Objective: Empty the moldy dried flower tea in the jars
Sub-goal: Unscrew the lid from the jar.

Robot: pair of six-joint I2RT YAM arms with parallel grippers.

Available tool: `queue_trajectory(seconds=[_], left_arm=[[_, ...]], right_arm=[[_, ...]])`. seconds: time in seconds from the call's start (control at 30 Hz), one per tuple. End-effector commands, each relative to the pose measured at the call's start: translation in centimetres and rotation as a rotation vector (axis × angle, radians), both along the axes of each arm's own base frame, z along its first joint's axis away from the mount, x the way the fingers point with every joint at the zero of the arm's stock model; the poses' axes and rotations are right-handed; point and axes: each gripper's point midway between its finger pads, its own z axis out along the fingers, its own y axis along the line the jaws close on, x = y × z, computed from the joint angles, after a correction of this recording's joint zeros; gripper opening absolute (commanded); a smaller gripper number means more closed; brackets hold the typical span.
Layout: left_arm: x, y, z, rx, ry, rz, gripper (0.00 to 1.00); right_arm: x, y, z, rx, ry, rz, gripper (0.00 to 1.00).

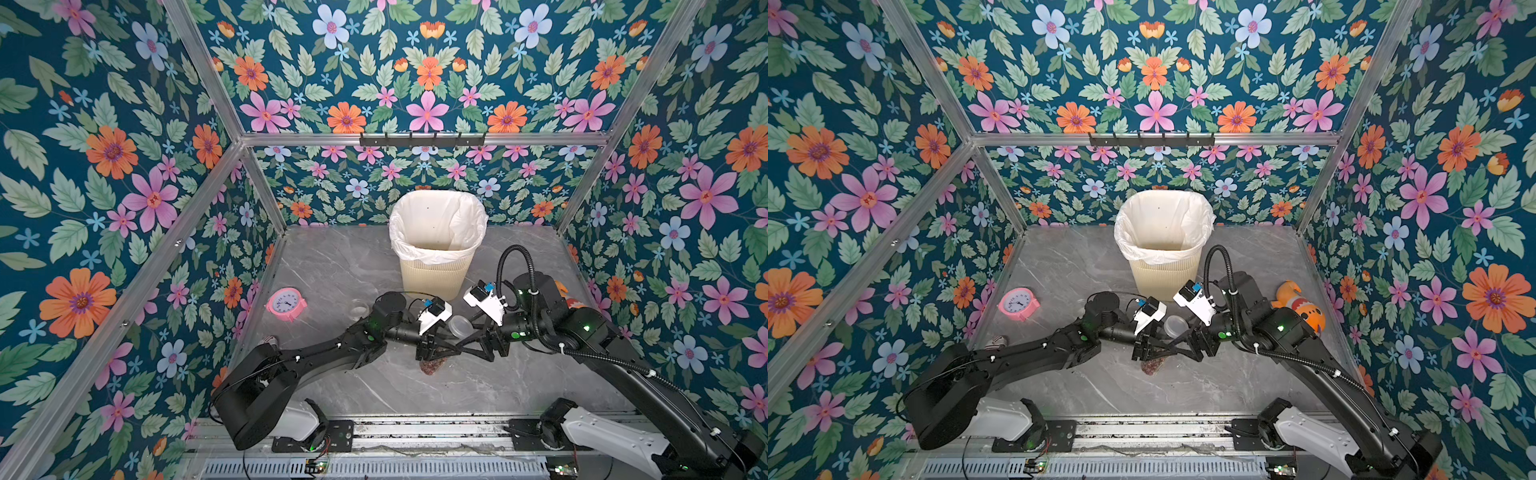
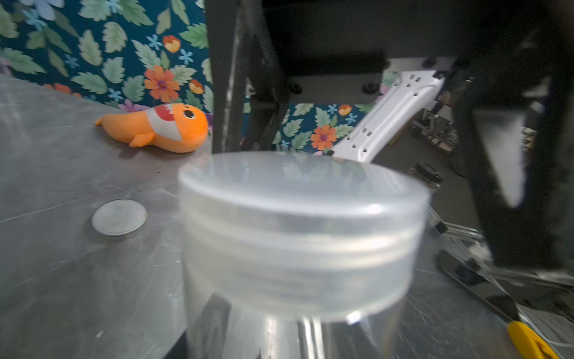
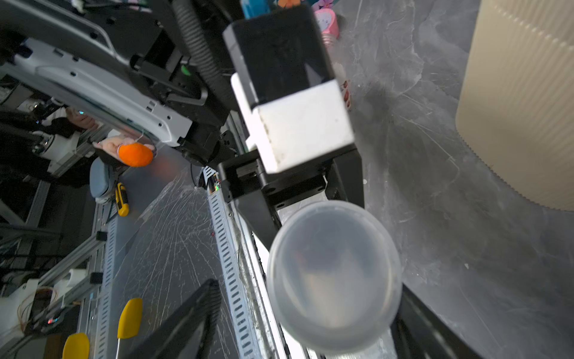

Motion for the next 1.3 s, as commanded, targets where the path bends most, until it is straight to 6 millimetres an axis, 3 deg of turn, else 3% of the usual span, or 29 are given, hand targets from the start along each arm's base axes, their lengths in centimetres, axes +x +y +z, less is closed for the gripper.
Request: queue_trajectory(seconds=[0.0, 0.1, 0.27, 0.4, 0.67, 0.9, 1.13, 1.27], left_arm=[[3.1, -0.1, 0.6, -0.007, -0.095, 0.183, 0.46], [4.9, 0.2, 0.5, 0.013, -0.113, 0.296, 0.45], [6.5, 0.5, 0.1, 0.04, -0.125, 0.397, 0.45], [6.6, 0.5, -0.6, 0.076, -0.13, 0.408, 0.45], [6.1, 0.3, -0.1, 0.056, -0.136, 0.381, 0.45], [4.6, 0.0, 0.7, 0.029, -0.125, 0.292, 0.45], [0.3, -0.4, 2.7, -0.029, -0.08, 0.042, 0.48], [-1.5, -0.4, 3.7, -0.061, -0.026, -0.066, 0.48]], right_arm=[[2.9, 0.2, 0.9, 0.042, 0.032, -0.179, 0.84], [5.2, -0.2, 0.8, 0.058, 0.053, -0.318, 0.83], [6.9, 0.1, 0.6, 0.068, 0.067, -0.385, 0.76], [7.4, 0.9, 0.9, 0.074, 0.082, -0.371, 0.74], [8.0, 1.1, 0.4, 0.07, 0.115, -0.37, 0.65], [6.8, 1.5, 0.4, 0.073, 0.128, -0.289, 0.58], [5.0, 1.1, 1.2, 0.141, 0.129, -0.147, 0.5], [3.0, 1.4, 2.4, 0.197, 0.075, -0.011, 0.49]])
